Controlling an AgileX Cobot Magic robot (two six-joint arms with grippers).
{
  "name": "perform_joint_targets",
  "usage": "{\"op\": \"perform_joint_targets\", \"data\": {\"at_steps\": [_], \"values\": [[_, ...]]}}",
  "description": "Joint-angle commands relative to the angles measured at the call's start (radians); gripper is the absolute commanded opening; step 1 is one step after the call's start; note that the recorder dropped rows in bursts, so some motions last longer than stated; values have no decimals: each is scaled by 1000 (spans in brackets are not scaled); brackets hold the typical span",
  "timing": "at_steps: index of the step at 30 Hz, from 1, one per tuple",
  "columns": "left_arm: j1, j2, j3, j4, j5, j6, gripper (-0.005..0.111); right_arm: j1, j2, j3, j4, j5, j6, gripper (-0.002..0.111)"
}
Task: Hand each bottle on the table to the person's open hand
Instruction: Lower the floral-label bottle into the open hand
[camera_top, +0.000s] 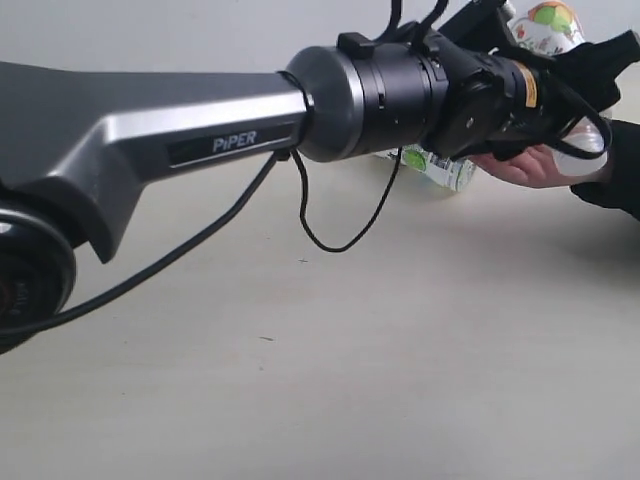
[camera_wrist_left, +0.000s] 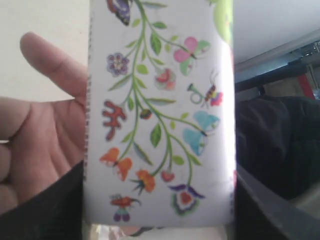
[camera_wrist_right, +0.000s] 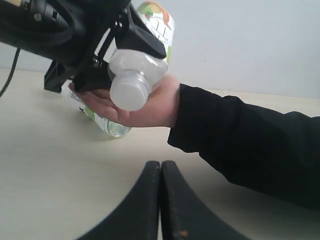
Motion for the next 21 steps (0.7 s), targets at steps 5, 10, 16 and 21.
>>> {"op": "perform_joint_targets", "data": {"at_steps": [5,10,16,21], "values": [[3,21,3,5,-22,-19,0,-6,-6,5,1,-6,-3,0],[3,22,3,5,78,-15,0,-6,-6,5,1,-6,-3,0],[3,18,3,20,147,-8,0,-6,-6,5,1,-6,-3,0],[3,-24,3,62,257,76,0,-6,-6,5,1,-6,-3,0]]}}
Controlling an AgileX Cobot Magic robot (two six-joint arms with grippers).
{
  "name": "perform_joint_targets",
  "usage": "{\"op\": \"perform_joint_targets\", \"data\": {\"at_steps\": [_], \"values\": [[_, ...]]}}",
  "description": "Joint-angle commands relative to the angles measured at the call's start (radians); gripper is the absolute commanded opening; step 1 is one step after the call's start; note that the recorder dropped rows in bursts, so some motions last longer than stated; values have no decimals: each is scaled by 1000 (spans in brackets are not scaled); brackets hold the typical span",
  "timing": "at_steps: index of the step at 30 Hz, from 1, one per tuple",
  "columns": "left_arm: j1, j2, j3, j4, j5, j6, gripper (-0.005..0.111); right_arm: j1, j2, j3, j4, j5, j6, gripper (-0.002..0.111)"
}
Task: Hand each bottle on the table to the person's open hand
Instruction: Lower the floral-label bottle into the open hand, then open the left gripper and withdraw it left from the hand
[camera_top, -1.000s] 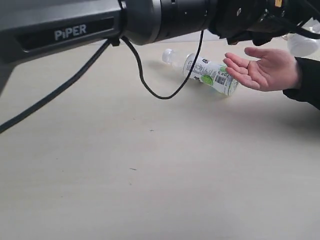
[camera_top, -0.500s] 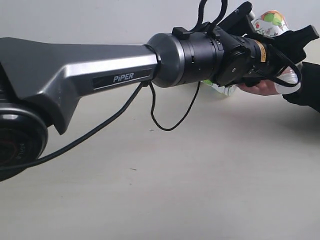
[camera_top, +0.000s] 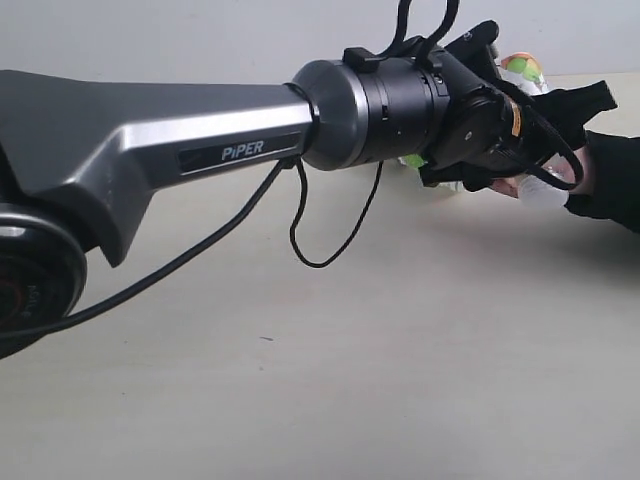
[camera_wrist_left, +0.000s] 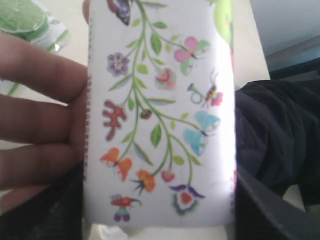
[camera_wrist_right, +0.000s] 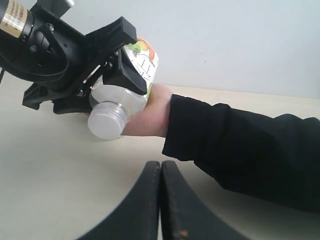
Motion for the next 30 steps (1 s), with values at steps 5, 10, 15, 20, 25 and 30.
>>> {"op": "perform_joint_targets", "data": {"at_steps": [5,10,15,20,25,30], "values": [[3,-38,2,17,80,76,10,-6,-6,5,1,-6,-3,0],[3,-38,2,17,87,76,42,-6,-6,5,1,-6,-3,0],[3,-38,2,17,85,76,82,-6,-6,5,1,-6,-3,0],[3,-38,2,17,85,88,93,-6,-6,5,1,-6,-3,0],[3,-39,2,17,96,97,93,-6,-6,5,1,-6,-3,0],[3,-55,2,17,149,153,93,-6,-6,5,1,-6,-3,0]]}}
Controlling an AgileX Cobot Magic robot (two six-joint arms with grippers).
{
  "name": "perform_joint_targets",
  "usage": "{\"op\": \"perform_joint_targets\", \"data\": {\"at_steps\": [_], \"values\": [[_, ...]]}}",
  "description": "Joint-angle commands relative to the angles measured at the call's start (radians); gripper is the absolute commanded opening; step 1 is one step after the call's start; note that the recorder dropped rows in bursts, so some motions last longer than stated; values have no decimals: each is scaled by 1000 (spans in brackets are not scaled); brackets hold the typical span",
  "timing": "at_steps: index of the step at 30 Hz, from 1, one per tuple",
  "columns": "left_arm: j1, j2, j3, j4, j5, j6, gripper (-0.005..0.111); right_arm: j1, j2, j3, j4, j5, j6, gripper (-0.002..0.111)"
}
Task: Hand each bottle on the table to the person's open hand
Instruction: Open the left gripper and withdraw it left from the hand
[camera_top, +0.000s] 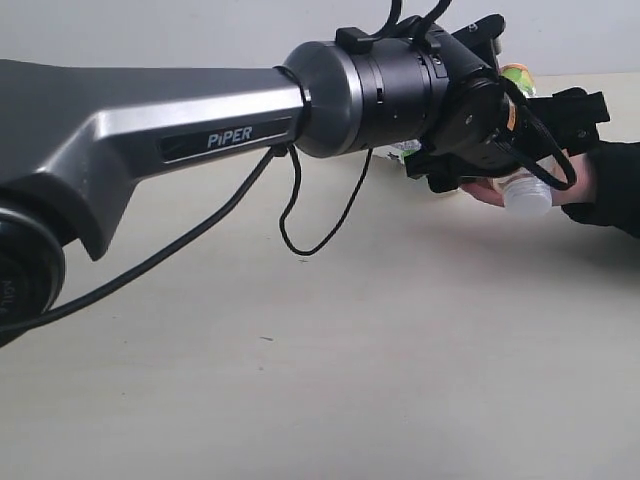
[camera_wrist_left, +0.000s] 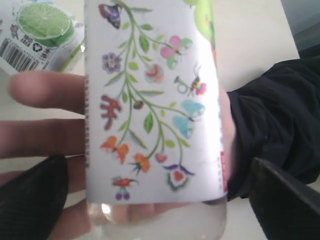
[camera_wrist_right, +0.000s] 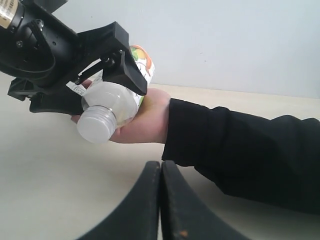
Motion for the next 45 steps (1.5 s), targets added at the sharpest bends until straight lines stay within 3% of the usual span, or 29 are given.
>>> {"op": "perform_joint_targets", "data": {"at_steps": [1,14,26,29,30,31,32,35,38,40,42,45], "values": [[3,-35,2,13,60,60,93,-6,-6,5,1,-6,-3,0],[3,-137,2,13,272,262,93,-6,-6,5,1,-6,-3,0],[3,-266,2,19,545,637,92,-6,-6,5,1,-6,-3,0],[3,-301,2,16,596,661,78,-6,-6,5,1,-6,-3,0],[3,-319,2,16,616,670,53,-6,-6,5,1,-6,-3,0],[3,-328,2,16,626,670,39,-6,-6,5,1,-6,-3,0],[3,-346,2,16,652,666,-1,-6,-6,5,1,-6,-3,0],[3,-379,5,16,684,668,0,-6,-6,5,1,-6,-3,0],[3,-472,105,24,645,663,0,-6,-6,5,1,-6,-3,0],[3,-555,239,55,591,657,0,-6,-6,5,1,-6,-3,0],[3,-658,418,67,490,635,0,-6,-6,5,1,-6,-3,0],[1,-846,809,60,204,599,0,-6,-6,5,1,-6,-3,0]]}}
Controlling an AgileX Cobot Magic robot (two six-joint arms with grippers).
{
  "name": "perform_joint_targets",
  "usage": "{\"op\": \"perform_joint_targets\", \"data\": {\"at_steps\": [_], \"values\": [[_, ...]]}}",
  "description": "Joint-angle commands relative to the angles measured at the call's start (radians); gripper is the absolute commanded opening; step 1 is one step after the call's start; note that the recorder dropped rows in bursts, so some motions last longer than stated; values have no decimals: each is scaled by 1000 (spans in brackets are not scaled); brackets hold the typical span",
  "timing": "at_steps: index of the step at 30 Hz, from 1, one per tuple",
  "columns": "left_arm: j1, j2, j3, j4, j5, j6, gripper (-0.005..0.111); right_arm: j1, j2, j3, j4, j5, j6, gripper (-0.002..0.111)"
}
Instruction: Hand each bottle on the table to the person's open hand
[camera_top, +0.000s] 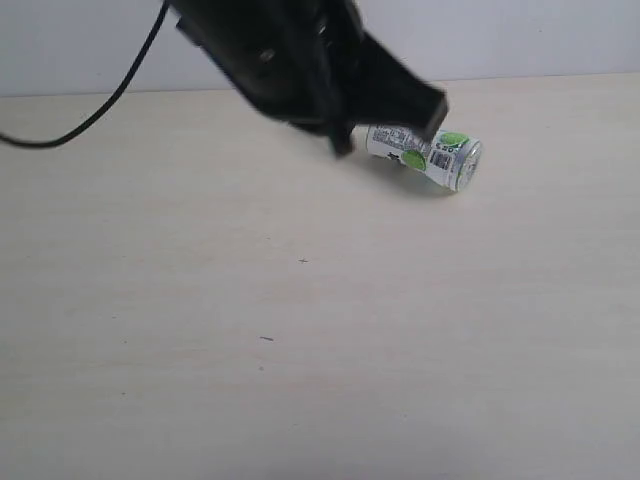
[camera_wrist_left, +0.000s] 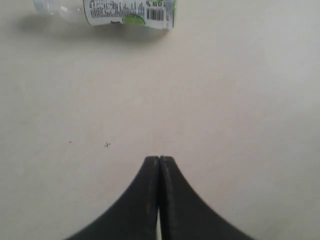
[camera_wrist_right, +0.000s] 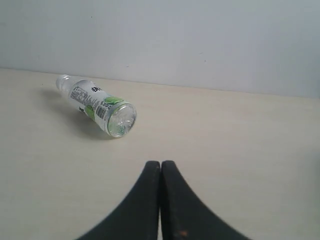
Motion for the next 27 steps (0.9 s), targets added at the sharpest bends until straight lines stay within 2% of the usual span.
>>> {"op": "perform_joint_targets", "data": {"at_steps": [1,7,9,11,14,17,23,27], "values": [[1,-204,406,11,-349,-66,0,-6,-6,5,1,-6,-3,0],[3,-456,914,18,-929,-109,0,-6,-6,5,1,-6,-3,0],[3,-528,1029,18,-1104,-84,0,-6,-6,5,1,-6,-3,0],[3,-611,1126,18,-1206,-43,0,-6,-6,5,1,-6,-3,0],[13,-729,1217,9,-1231,10,0,-6,-6,5,1,-6,-3,0],[61,-855,1279,9,-1208,25,0,-6,-6,5,1,-6,-3,0],[221,-1079,1370,9,-1171,30,0,-6,-6,5,1,-6,-3,0],[307,-1183,1394,9,-1072,39,0,-6,-6,5,1,-6,-3,0]]}}
